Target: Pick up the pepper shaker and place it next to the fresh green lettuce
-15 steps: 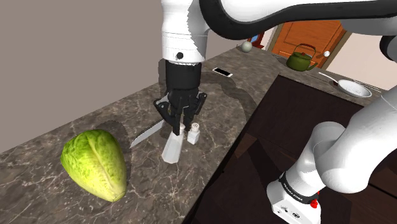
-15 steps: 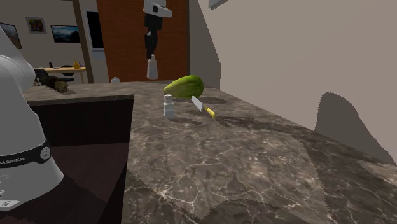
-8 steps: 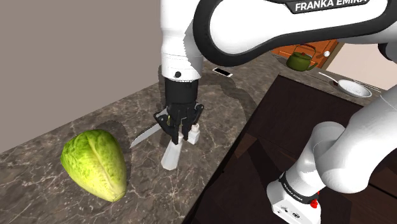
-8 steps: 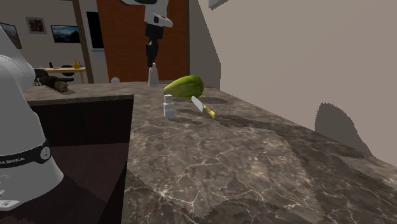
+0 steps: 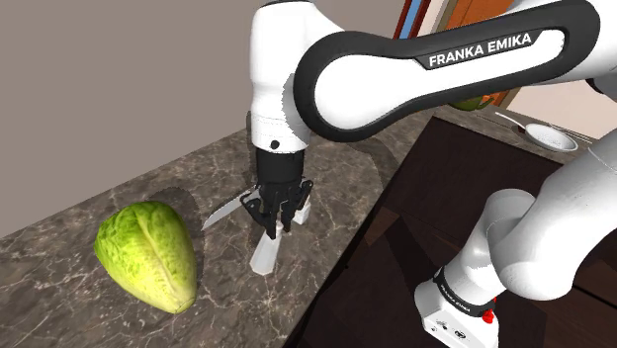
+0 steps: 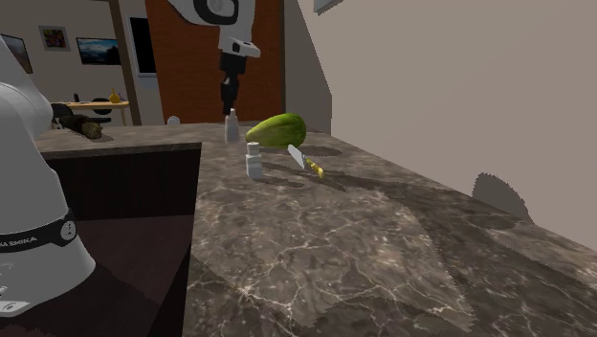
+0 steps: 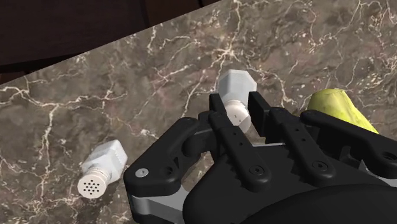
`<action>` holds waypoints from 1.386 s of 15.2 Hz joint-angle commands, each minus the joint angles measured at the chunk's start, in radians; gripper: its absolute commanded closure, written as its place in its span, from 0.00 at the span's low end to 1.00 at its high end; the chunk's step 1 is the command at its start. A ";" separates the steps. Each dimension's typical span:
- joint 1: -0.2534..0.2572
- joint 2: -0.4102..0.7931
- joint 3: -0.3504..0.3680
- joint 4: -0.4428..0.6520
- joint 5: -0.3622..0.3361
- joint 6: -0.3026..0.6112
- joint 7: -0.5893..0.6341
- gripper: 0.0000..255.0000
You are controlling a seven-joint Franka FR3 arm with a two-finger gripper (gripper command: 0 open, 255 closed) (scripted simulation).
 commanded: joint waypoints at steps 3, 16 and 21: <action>0.002 0.016 0.005 -0.038 0.000 0.054 -0.005 1.00; 0.005 0.056 0.013 -0.100 -0.002 0.154 -0.014 1.00; 0.005 0.056 0.013 -0.100 -0.002 0.155 -0.014 0.00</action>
